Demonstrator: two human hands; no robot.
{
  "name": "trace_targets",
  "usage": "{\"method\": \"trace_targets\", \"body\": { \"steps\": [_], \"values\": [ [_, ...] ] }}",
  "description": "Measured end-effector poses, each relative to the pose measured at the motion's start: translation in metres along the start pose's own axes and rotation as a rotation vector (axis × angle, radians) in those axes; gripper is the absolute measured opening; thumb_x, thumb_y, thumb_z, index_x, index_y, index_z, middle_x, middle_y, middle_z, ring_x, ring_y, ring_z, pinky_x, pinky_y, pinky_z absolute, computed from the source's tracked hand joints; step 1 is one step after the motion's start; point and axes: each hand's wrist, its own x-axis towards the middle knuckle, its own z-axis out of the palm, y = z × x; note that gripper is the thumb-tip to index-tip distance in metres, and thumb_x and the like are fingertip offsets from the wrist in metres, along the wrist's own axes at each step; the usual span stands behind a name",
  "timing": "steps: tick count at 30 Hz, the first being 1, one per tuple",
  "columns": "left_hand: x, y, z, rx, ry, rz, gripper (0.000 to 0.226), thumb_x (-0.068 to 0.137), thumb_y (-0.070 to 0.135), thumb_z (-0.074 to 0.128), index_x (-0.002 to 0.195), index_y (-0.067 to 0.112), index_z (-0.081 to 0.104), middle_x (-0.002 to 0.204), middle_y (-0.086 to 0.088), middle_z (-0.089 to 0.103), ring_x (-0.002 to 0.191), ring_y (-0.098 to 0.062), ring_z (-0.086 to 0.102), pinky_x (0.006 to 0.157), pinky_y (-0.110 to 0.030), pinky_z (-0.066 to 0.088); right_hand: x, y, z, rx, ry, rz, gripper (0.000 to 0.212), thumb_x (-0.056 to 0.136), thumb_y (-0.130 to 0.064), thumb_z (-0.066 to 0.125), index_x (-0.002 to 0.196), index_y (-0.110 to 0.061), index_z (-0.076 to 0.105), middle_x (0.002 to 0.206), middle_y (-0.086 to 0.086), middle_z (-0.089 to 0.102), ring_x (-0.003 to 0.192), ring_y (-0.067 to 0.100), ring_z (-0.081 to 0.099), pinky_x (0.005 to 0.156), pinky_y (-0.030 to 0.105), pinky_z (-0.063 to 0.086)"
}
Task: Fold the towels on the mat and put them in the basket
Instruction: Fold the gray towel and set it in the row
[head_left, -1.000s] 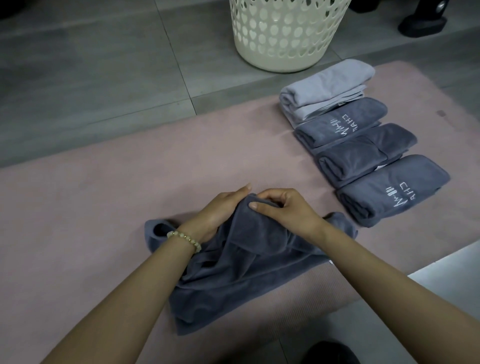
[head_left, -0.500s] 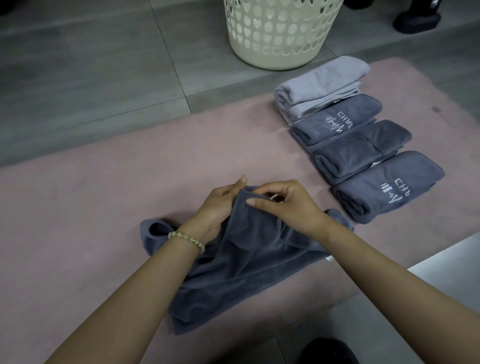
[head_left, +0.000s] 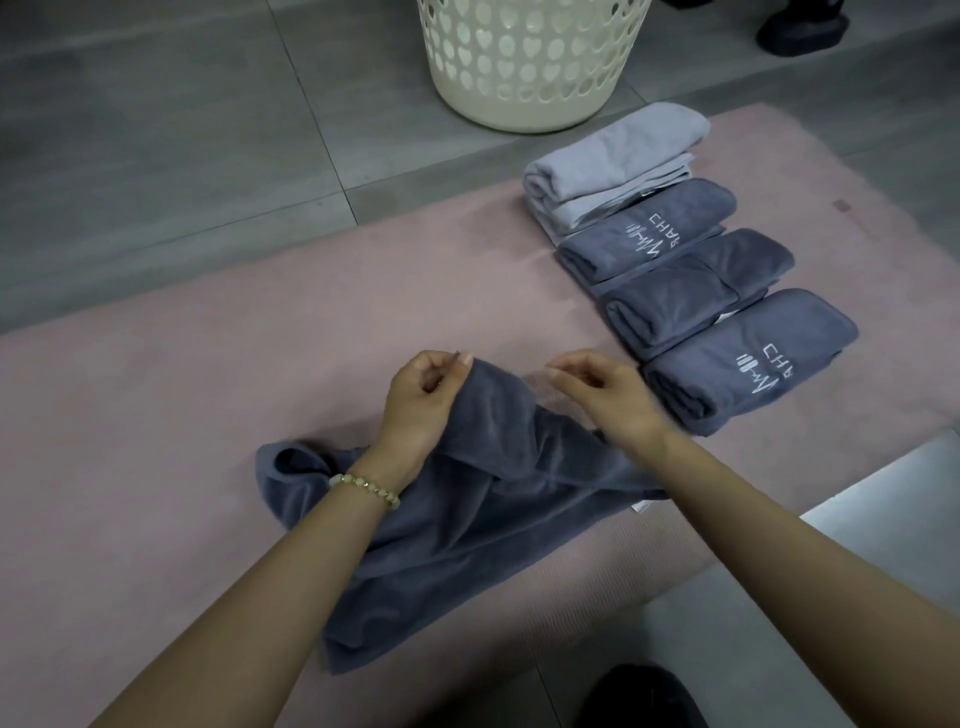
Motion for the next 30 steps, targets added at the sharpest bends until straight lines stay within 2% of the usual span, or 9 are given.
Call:
{"method": "trace_targets", "body": {
  "steps": [4, 8, 13, 18, 20, 22, 24, 28, 30],
  "values": [
    [0.015, -0.004, 0.002, 0.017, 0.022, -0.004, 0.014, 0.086, 0.022, 0.067, 0.094, 0.013, 0.059, 0.091, -0.005, 0.066, 0.083, -0.014, 0.060, 0.080, -0.024, 0.051, -0.007, 0.049, -0.055, -0.323, 0.033, 0.164, 0.025, 0.086, -0.015, 0.068, 0.107, -0.004, 0.064, 0.099, 0.003, 0.063, 0.093, 0.014, 0.059, 0.073, 0.005, 0.043],
    [0.023, -0.002, 0.001, 0.163, -0.057, 0.025, 0.018, 0.087, 0.023, 0.066, 0.096, 0.007, 0.066, 0.088, -0.005, 0.069, 0.081, -0.013, 0.063, 0.074, -0.018, 0.053, -0.014, 0.080, -0.081, -0.628, -0.094, 0.183, 0.044, 0.085, -0.032, 0.066, 0.125, -0.013, 0.058, 0.124, 0.007, 0.058, 0.118, 0.023, 0.052, 0.104, 0.033, 0.039],
    [0.035, 0.013, -0.018, 0.276, 0.048, 0.229, 0.013, 0.089, 0.015, 0.063, 0.095, 0.004, 0.067, 0.076, 0.003, 0.064, 0.061, 0.009, 0.056, 0.062, -0.006, 0.046, -0.010, 0.075, -0.087, -0.779, -0.179, 0.216, 0.055, 0.086, -0.047, 0.061, 0.134, -0.024, 0.049, 0.137, 0.008, 0.040, 0.132, 0.025, 0.032, 0.115, 0.035, 0.024],
    [0.056, 0.028, -0.056, 0.471, 0.243, 0.390, 0.011, 0.089, 0.011, 0.062, 0.094, 0.002, 0.065, 0.072, 0.010, 0.056, 0.054, 0.018, 0.052, 0.058, -0.001, 0.039, -0.012, 0.079, -0.090, -0.730, -0.177, 0.152, 0.041, 0.081, -0.050, 0.065, 0.111, -0.024, 0.060, 0.119, -0.001, 0.044, 0.118, 0.018, 0.037, 0.110, 0.035, 0.029],
    [0.067, 0.026, -0.071, 0.508, 0.300, 0.383, 0.019, 0.089, 0.013, 0.062, 0.096, -0.005, 0.065, 0.072, 0.010, 0.055, 0.054, 0.019, 0.051, 0.058, 0.000, 0.039, -0.015, 0.081, -0.093, -0.635, -0.139, 0.092, 0.025, 0.080, -0.045, 0.069, 0.091, -0.026, 0.057, 0.100, -0.006, 0.051, 0.102, 0.015, 0.046, 0.096, 0.031, 0.039],
    [0.072, 0.025, -0.078, 0.528, 0.307, 0.373, 0.022, 0.089, 0.014, 0.063, 0.097, -0.006, 0.064, 0.072, 0.007, 0.056, 0.054, 0.019, 0.051, 0.057, 0.001, 0.039, -0.017, 0.076, -0.095, -0.453, -0.126, 0.133, 0.020, 0.081, -0.035, 0.071, 0.080, -0.025, 0.054, 0.084, -0.010, 0.056, 0.083, 0.011, 0.053, 0.074, 0.016, 0.045],
    [0.073, 0.025, -0.078, 0.562, 0.235, 0.343, 0.021, 0.088, 0.016, 0.064, 0.098, -0.002, 0.064, 0.075, 0.000, 0.059, 0.055, 0.017, 0.053, 0.057, 0.001, 0.040, -0.016, 0.071, -0.097, -0.354, -0.123, 0.225, 0.020, 0.081, -0.028, 0.073, 0.087, -0.015, 0.060, 0.084, -0.005, 0.061, 0.078, 0.010, 0.056, 0.064, 0.010, 0.045],
    [0.064, 0.027, -0.086, 0.638, -0.036, 0.090, 0.039, 0.083, 0.018, 0.069, 0.092, -0.019, 0.061, 0.085, -0.009, 0.059, 0.075, -0.012, 0.053, 0.051, -0.004, 0.040, -0.016, 0.054, -0.098, -0.239, -0.162, 0.373, 0.042, 0.078, -0.029, 0.076, 0.095, 0.007, 0.064, 0.082, 0.009, 0.061, 0.076, 0.018, 0.057, 0.066, 0.023, 0.049],
    [0.052, 0.040, -0.095, 0.594, -0.061, 0.045, 0.042, 0.083, 0.020, 0.070, 0.088, -0.021, 0.060, 0.081, -0.008, 0.058, 0.078, -0.015, 0.050, 0.051, -0.006, 0.041, -0.022, 0.033, -0.099, -0.215, -0.233, 0.377, 0.040, 0.079, -0.025, 0.075, 0.095, 0.010, 0.063, 0.083, 0.010, 0.060, 0.078, 0.018, 0.057, 0.065, 0.021, 0.050]
  ]
}}
